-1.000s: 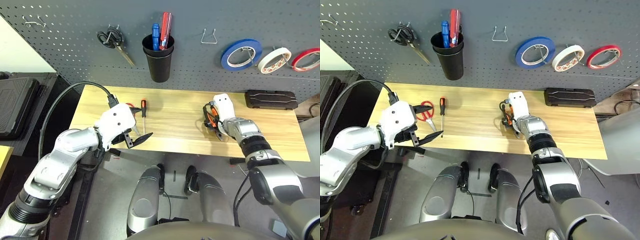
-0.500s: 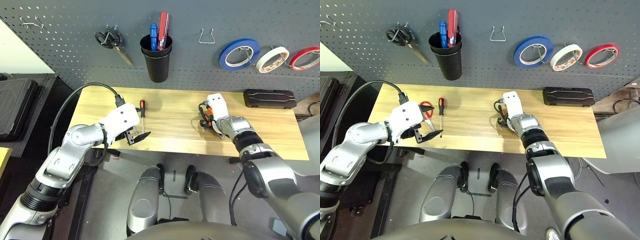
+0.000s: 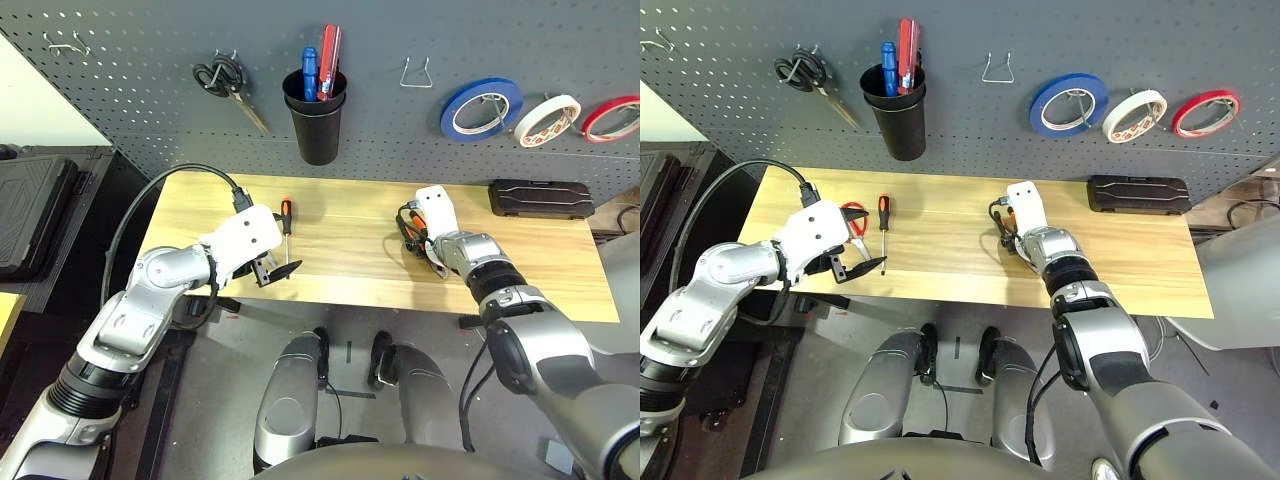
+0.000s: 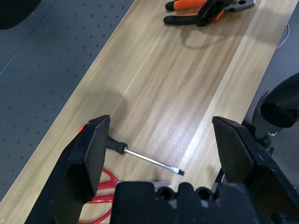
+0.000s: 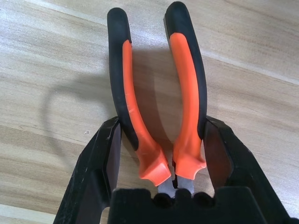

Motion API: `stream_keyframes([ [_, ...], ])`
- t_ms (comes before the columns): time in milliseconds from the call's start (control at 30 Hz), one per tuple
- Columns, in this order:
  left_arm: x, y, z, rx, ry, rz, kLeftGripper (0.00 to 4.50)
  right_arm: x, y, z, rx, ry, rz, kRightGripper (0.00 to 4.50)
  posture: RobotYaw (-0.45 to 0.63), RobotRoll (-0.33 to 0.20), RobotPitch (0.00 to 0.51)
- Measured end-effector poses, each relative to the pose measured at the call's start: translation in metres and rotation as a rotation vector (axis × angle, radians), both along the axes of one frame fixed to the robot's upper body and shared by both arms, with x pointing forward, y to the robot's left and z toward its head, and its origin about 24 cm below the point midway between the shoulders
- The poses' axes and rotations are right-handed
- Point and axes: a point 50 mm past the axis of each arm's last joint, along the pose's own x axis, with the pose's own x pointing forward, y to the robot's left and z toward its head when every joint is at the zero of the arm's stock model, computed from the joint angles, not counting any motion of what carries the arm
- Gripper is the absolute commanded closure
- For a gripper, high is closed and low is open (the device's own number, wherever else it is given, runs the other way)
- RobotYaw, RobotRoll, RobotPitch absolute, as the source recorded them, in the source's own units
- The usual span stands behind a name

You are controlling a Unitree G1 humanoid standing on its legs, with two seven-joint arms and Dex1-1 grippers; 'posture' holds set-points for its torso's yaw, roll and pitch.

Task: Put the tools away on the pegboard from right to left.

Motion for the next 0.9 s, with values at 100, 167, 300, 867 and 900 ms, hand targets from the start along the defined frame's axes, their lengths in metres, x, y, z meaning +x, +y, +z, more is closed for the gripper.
stream_keyframes([
  [100,-0.003,0.002,0.001,-0.034,0.007,0.012,0.00,-0.002,-0.003,0.000,0.004,-0.020,0.003,1.68,0.30,0.000,0.259],
  [167,-0.007,0.003,0.005,-0.050,0.002,0.017,0.00,-0.005,-0.007,0.000,0.008,-0.041,0.022,1.69,0.30,0.000,0.257],
  [300,-0.018,0.003,0.016,-0.104,-0.024,0.006,0.00,-0.014,-0.013,0.005,0.003,-0.159,0.128,1.71,0.32,0.000,0.249],
  [867,-0.041,-0.021,0.083,-0.562,-0.167,-0.068,0.00,-0.040,-0.020,0.064,0.051,-0.612,0.418,1.73,0.34,0.000,0.219],
  [900,-0.041,-0.021,0.086,-0.574,-0.174,-0.061,0.00,-0.041,-0.020,0.067,0.064,-0.632,0.421,1.73,0.34,0.000,0.217],
])
